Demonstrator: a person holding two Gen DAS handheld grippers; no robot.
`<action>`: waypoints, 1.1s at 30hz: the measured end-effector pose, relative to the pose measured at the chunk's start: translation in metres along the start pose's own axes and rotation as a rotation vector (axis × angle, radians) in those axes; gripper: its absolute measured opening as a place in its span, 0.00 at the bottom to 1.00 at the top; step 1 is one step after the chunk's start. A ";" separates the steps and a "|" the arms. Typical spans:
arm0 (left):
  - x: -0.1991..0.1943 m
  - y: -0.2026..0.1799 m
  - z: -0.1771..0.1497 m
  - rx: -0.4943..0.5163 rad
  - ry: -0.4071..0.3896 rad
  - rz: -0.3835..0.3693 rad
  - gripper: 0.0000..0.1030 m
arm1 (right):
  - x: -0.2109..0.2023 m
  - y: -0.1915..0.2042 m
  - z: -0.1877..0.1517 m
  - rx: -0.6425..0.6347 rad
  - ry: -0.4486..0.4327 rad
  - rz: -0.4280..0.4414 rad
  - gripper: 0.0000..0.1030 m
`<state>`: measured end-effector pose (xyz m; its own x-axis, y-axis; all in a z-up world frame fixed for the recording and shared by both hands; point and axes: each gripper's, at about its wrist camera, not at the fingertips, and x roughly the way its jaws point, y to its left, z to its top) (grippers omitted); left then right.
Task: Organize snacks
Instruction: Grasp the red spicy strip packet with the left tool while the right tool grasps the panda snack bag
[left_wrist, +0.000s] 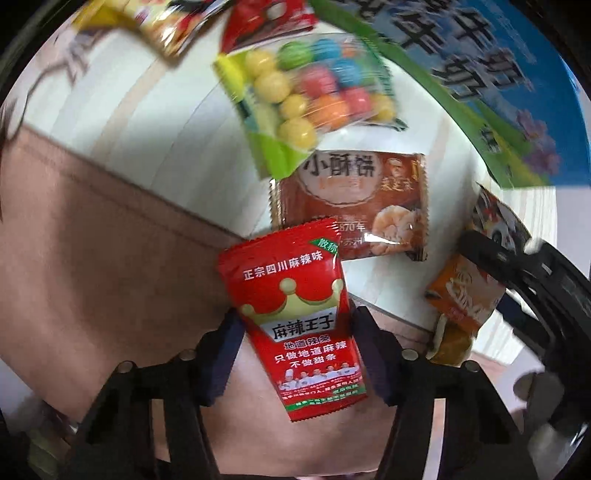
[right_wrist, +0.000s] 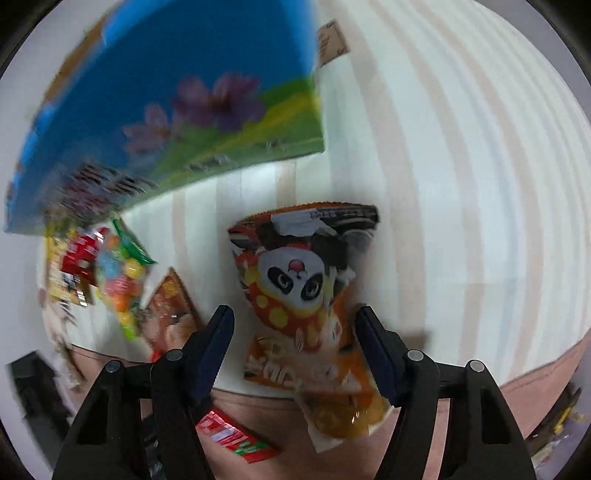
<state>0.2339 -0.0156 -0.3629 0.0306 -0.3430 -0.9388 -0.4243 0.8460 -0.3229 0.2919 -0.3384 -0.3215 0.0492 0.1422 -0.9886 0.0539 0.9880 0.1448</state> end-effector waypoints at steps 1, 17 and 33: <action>-0.001 -0.002 0.000 0.021 -0.005 0.011 0.53 | 0.004 0.004 0.000 -0.024 -0.001 -0.025 0.69; -0.010 0.005 0.036 0.165 0.063 0.146 0.56 | 0.016 0.017 -0.044 -0.118 0.087 0.073 0.59; 0.008 0.016 0.009 -0.003 0.092 0.069 0.55 | 0.041 0.049 -0.061 -0.107 0.033 -0.039 0.64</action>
<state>0.2352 -0.0009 -0.3763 -0.0817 -0.3200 -0.9439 -0.4254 0.8676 -0.2573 0.2352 -0.2806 -0.3574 0.0161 0.1036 -0.9945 -0.0516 0.9934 0.1026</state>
